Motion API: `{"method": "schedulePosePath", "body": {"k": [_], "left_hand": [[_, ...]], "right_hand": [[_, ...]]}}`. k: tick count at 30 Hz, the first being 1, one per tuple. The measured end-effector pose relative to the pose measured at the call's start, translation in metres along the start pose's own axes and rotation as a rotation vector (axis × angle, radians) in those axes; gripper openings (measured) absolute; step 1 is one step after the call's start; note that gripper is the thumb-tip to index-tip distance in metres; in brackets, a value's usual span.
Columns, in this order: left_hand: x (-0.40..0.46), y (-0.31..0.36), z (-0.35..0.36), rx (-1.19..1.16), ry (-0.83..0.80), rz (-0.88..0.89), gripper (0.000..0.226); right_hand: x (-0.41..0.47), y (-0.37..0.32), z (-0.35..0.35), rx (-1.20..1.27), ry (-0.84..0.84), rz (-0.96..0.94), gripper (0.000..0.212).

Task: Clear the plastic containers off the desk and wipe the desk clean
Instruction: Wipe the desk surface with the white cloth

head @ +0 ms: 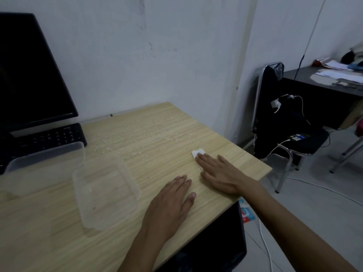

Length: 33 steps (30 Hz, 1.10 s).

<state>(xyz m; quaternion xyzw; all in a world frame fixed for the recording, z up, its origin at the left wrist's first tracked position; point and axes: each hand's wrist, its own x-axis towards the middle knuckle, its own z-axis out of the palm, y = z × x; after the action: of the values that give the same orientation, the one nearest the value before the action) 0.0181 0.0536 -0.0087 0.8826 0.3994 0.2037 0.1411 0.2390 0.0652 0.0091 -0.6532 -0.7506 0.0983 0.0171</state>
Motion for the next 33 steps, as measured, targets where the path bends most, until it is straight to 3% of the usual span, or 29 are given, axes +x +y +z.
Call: {"method": "schedulePosePath", "body": {"k": [6, 12, 22, 28, 33], "left_hand": [[0.001, -0.001, 0.0, -0.023, -0.017, -0.01, 0.053], [0.0, -0.001, 0.001, -0.024, -0.022, -0.008, 0.054], [0.002, -0.002, 0.001, -0.035, -0.024, -0.019, 0.053], [0.0, -0.001, -0.001, -0.052, -0.037, -0.032, 0.052], [0.001, -0.002, -0.001, -0.036, -0.023, -0.014, 0.051]], "right_hand": [[-0.037, 0.03, -0.001, 0.007, -0.014, 0.144, 0.055], [-0.001, 0.067, -0.009, 0.035, 0.005, 0.297, 0.058], [0.062, 0.045, -0.028, 0.022, -0.069, 0.224, 0.058], [0.044, -0.004, -0.009, -0.013, -0.047, 0.029, 0.057], [0.012, 0.012, -0.001, -0.037, -0.01, 0.066, 0.057]]}}
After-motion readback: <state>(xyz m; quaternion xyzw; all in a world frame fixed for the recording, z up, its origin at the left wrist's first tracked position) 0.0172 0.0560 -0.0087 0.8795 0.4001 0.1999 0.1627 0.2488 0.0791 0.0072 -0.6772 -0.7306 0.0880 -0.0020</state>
